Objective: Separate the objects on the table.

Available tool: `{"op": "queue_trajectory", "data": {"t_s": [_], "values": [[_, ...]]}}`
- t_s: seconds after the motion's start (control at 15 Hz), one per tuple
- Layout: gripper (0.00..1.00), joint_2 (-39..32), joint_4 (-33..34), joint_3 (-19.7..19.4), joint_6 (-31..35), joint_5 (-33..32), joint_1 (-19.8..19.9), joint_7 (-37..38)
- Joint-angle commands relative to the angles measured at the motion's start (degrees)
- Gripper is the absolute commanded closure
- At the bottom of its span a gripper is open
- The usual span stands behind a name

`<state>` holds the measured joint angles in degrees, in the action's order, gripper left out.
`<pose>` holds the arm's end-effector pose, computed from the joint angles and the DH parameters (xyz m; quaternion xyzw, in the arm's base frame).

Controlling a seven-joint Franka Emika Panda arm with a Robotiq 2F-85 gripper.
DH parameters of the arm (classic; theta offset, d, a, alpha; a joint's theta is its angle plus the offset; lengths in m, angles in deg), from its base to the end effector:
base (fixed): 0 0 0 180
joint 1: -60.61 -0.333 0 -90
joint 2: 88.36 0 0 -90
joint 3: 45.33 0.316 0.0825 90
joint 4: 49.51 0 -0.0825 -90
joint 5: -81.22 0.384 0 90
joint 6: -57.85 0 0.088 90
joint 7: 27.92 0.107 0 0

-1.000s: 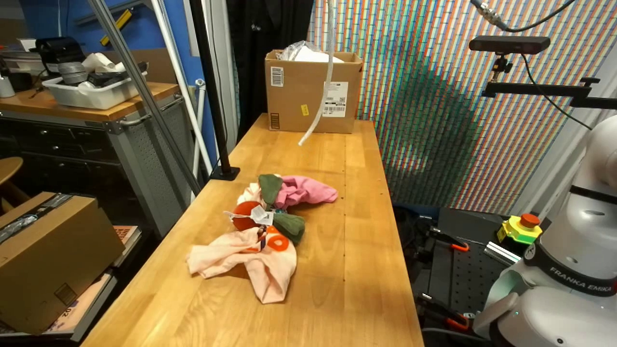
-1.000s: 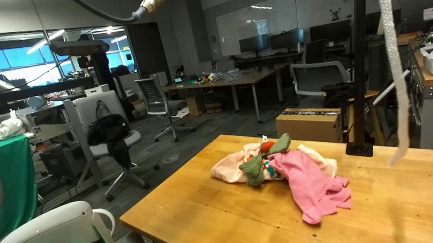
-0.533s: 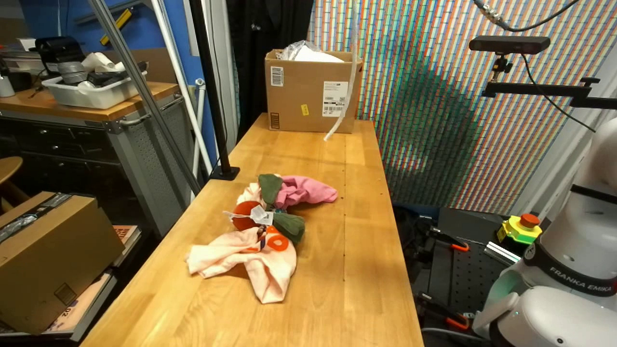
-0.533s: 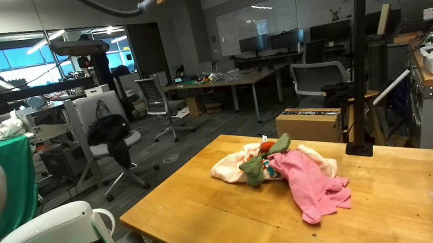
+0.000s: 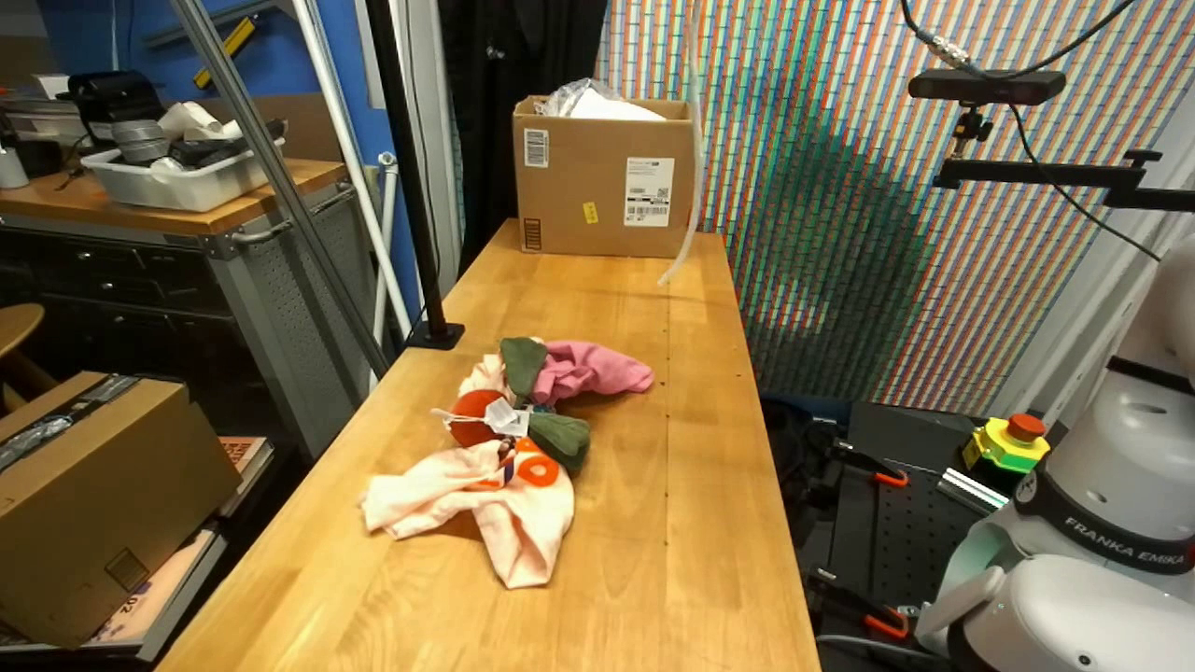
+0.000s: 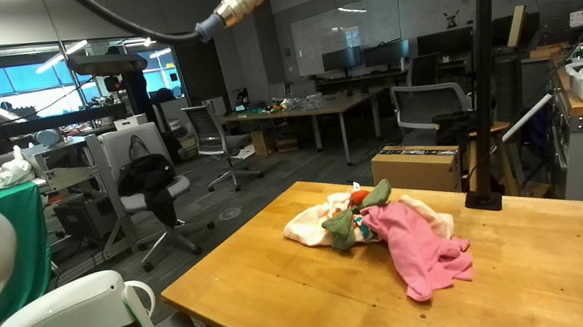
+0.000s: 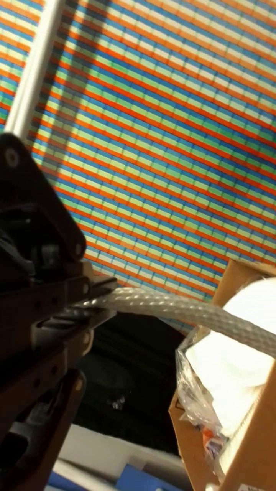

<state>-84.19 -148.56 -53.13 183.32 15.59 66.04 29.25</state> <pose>0.5575 -0.1681 0.6768 0.7718 -0.3167 0.3950 0.3847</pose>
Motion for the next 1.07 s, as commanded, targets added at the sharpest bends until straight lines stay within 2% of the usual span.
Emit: {"op": "queue_trajectory", "data": {"t_s": [0.0, 0.27, 0.4, 1.0], "values": [[0.97, -4.2, 2.5, -2.3, 9.2, 10.4, 2.5, -3.2], [0.97, -8.3, 2.3, -4.2, 16.6, 20.9, 5.4, -7.6], [0.97, -10.4, 2.5, -4.8, 18.0, 24.6, 6.3, -9.7], [0.97, -19.6, 3.8, -6.5, 17.4, 33.9, 6.7, -16.9]]}}
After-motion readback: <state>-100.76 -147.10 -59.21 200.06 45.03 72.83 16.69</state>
